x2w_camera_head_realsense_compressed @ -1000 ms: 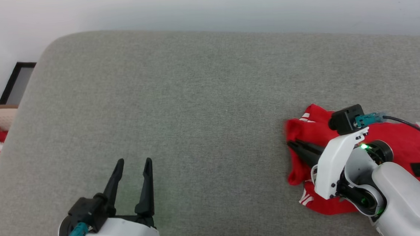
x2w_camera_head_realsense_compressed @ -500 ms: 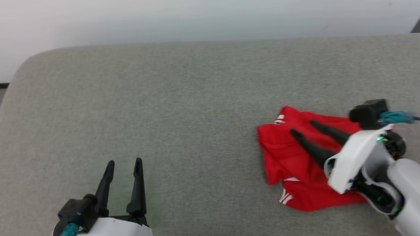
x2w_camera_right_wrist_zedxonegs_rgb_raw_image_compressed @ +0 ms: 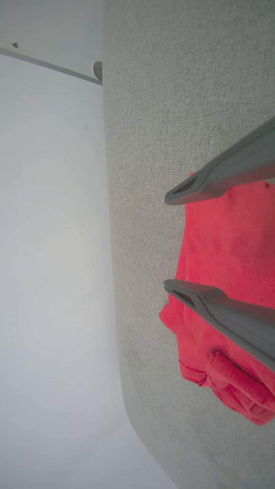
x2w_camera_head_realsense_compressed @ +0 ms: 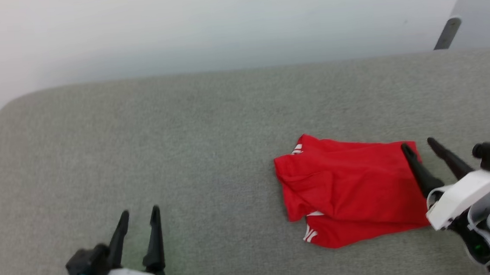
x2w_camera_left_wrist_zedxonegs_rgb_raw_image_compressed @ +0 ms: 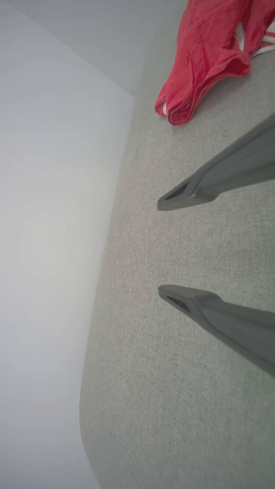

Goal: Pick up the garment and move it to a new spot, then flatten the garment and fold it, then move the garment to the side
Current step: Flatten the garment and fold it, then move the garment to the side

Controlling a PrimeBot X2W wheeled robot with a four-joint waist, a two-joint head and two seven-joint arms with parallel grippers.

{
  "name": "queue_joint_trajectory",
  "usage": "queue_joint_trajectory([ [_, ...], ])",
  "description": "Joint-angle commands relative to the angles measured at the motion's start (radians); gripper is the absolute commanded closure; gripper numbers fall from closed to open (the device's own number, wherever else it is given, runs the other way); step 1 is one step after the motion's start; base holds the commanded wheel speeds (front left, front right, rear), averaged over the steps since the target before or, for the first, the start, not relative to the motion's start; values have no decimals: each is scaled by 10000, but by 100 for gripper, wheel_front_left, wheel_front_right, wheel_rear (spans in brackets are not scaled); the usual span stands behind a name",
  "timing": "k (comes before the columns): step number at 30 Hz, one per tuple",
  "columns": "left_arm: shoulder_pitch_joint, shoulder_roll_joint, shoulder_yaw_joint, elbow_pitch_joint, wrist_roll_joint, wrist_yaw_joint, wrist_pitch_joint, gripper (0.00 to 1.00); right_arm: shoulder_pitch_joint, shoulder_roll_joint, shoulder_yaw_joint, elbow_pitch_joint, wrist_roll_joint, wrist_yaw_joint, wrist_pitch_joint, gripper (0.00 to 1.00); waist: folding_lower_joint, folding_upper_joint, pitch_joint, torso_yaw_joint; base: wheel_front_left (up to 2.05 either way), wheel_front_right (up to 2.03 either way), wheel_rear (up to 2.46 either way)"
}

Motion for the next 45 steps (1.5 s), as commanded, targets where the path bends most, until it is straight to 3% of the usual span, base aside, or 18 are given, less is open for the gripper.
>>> queue_joint_trajectory([
  [1, 280, 35, 90, -41, 44, -24, 5, 0, 228, 153, -78, 80, -117, 3, -185, 0, 0, 0, -369, -302, 0, 0, 0],
  [6, 815, 55, 398, -551, 261, -24, 5, 0, 777, 459, -764, 20, -768, 2, -426, 0, 0, 0, -771, -549, 0, 0, 0],
  [14, 1427, 82, 524, -1389, 870, -24, 5, 0, 2462, 831, -2856, -1778, -2414, 2, -438, 0, 0, 0, -950, -476, 0, 0, 0],
  [26, 2914, -187, 905, -2630, 1162, -24, 5, 0, 5042, 887, -4315, -3642, -3088, 2, -441, 0, 0, 0, -1115, -246, 0, 0, 0],
  [45, 3095, -369, 898, -2953, 1149, -24, 5, 0, 5697, 1450, -5139, -4641, -3431, 2, -197, 0, 0, 0, -1114, 12, 0, 0, 0],
])
